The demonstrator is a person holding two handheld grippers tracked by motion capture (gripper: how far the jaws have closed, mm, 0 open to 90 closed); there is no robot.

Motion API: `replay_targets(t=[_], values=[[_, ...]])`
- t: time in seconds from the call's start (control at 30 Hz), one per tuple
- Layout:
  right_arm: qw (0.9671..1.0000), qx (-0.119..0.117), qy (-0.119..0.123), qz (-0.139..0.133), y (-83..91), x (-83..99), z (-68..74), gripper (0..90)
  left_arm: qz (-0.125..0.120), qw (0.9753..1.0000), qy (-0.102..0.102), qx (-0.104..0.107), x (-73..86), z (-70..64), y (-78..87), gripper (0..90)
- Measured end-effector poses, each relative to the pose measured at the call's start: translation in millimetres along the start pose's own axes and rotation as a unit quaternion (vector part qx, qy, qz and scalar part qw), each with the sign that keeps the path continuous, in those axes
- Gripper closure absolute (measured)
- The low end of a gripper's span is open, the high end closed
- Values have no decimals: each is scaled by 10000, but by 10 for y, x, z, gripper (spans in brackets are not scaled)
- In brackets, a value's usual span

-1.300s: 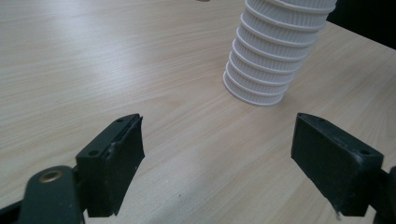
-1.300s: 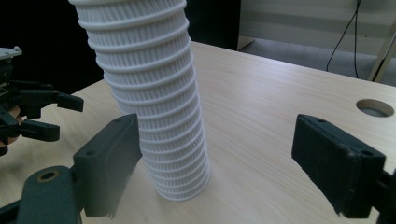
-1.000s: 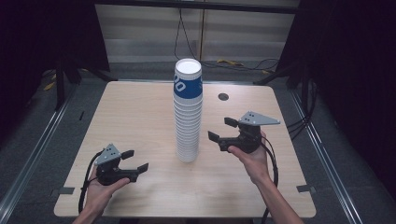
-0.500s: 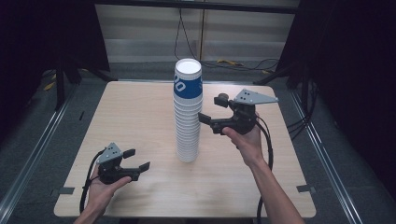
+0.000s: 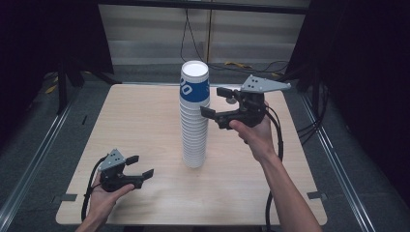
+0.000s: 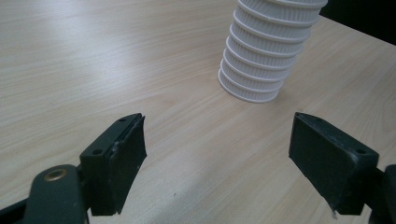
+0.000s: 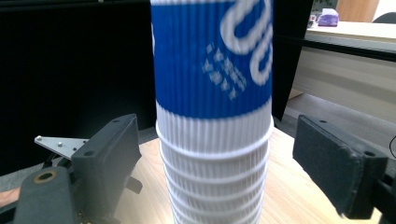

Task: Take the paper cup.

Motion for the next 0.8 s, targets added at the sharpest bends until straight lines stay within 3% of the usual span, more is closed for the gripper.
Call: replay_targets(t=[0.17,0.4,0.53,0.6,0.8], values=[[9998,-142,106,11,-62,-162,90,171,28,10000,-22,35,9,-7,-7,187],[9995,-69,242,195,-164,-338,158,134,41,10000,3,36,17,-5,-6,187],[9989,46,233,400,-272,-343,129,135,75,10000,-3,39,30,-12,-19,187],[9986,-7,176,502,-312,-350,107,136,84,9999,-25,87,30,-39,-27,187],[9985,4,98,541,-342,-401,34,144,76,10000,0,57,32,-22,-20,187]])
Point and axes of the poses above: each handheld gripper's, and its own axes: y roughly backward along the jaws, x roughly out of its underside, z roughly to its left, the point moved 10 cm from there along -y, roughly forward along the jaws, and after that the axes turned 11 degrees about -y, right-handed, at the moved point
